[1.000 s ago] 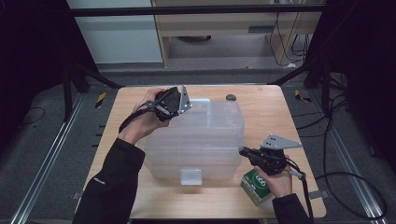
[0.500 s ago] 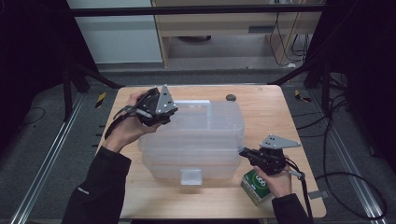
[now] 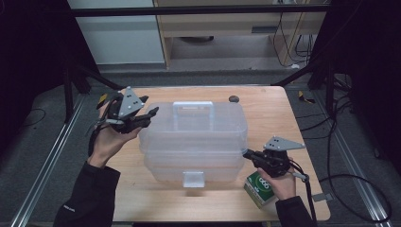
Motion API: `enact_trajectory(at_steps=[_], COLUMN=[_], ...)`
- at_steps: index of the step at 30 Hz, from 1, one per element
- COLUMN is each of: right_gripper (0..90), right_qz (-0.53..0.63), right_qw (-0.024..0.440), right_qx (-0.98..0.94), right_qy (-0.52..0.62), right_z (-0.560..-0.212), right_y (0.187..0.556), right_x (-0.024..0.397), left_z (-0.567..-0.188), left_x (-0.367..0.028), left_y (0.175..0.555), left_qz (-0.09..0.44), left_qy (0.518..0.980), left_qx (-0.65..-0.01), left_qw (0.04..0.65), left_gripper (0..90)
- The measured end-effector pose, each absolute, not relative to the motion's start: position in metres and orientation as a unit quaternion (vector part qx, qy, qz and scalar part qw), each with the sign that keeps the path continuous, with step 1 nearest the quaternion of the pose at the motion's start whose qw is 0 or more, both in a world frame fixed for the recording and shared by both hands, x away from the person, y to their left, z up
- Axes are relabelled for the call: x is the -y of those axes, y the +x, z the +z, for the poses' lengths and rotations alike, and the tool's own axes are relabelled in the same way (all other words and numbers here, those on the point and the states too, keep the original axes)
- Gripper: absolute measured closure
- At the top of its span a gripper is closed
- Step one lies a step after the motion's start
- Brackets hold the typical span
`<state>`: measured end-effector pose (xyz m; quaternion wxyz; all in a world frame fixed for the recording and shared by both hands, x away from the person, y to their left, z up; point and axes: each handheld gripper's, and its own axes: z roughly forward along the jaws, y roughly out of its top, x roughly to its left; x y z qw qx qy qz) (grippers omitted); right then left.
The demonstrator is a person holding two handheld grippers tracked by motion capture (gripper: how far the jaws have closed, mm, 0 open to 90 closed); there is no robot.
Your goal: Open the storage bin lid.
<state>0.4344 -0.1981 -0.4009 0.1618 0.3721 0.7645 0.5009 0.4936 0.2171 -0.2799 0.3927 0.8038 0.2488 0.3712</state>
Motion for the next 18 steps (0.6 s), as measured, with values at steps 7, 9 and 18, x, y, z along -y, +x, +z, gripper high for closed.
enact_trajectory(at_steps=[7,9,18], right_gripper=[90.0,90.0,90.0], right_qz=[0.501,0.499,0.497], right_qw=[0.161,0.16,0.161], right_qx=[-0.764,-0.765,-0.765], right_qy=[0.373,0.374,0.376], right_z=[-0.401,-0.401,-0.402], right_y=[0.434,0.434,0.434], right_x=[0.198,0.198,0.198], left_z=[-0.293,-0.299,-0.328], left_x=[-0.248,-0.259,-0.288], left_y=[0.476,0.47,0.456], left_qz=[0.382,0.381,0.37], left_qy=[0.753,0.739,0.704], left_qx=[-0.305,-0.327,-0.383], left_qw=[0.44,0.449,0.469], left_gripper=[56.6,59.7,68.1])
